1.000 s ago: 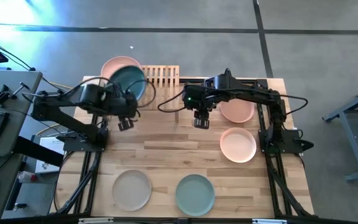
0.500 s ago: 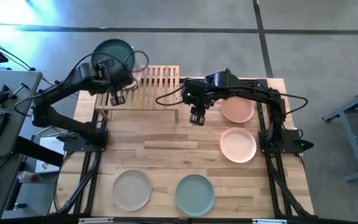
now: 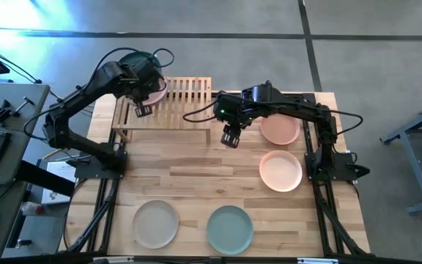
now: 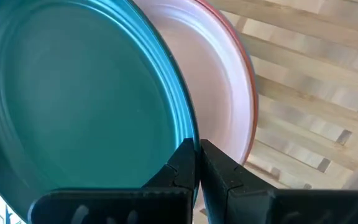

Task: Place and stack plates onto a shelf
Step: Stack the green plate on the top of the light pink plate

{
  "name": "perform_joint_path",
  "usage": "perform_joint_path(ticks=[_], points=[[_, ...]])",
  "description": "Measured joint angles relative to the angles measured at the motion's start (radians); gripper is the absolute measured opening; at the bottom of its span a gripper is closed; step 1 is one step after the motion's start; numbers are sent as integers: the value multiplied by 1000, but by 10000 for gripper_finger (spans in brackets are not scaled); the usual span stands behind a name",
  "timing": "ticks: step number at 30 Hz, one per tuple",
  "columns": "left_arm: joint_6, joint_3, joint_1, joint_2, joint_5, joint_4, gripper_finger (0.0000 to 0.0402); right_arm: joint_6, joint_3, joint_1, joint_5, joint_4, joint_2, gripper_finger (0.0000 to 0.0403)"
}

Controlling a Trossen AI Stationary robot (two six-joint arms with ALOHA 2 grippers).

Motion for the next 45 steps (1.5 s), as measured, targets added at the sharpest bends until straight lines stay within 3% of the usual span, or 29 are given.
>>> perform_joint_path(ticks=[4,23,45], points=[[3,0,6,14,44,-1,0,20,0,0,0,0,0,141],[-2,0,29,116,71,-52,0,19,0,3,0,0,0,141],[-41,-31,49,120,179,-96,0,18,0,3,0,-1,0,141]])
